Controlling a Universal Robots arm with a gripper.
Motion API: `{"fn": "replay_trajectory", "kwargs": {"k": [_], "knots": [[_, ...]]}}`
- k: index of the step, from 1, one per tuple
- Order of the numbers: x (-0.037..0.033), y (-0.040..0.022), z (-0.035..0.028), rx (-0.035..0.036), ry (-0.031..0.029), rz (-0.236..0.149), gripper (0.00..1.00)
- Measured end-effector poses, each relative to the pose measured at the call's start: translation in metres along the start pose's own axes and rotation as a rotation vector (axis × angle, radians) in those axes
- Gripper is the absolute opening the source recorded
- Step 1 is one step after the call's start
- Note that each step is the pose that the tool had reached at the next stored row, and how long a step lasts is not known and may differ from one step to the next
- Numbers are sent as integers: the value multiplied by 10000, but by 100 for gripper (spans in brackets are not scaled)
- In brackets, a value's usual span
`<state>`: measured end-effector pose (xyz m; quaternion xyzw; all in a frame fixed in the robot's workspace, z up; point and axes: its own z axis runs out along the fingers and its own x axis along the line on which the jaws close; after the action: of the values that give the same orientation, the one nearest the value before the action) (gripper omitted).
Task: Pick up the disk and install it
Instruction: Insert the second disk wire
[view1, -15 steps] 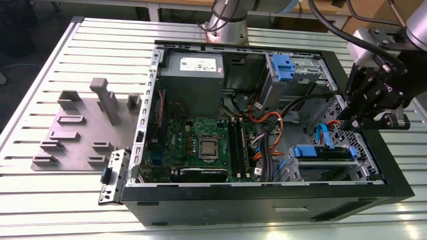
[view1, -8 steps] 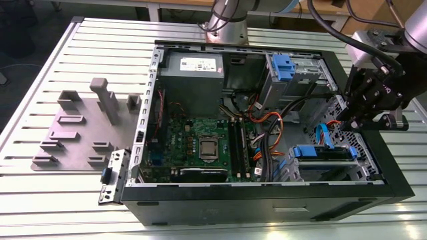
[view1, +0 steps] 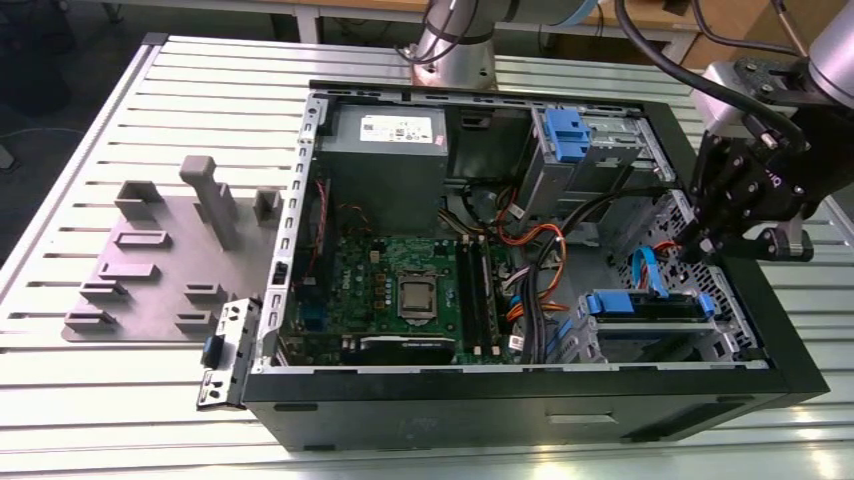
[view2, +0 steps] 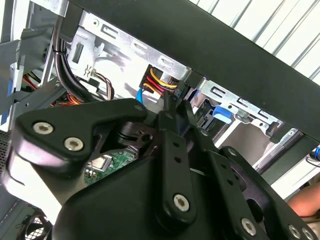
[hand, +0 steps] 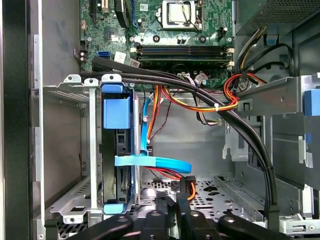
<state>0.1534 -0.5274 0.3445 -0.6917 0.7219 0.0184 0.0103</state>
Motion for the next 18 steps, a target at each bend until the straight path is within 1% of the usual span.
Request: {"fn": "replay_trajectory", "kwargs": {"k": [1,10,12,16,18], "knots": [[0,0,0,0,0,0,16],[1,2,2,1,-1,0,16],[7,19,3,8,-3,-1,16],[32,74,1,64,-2,-6,16],[50,87,1,80,-3,-8,16]]}}
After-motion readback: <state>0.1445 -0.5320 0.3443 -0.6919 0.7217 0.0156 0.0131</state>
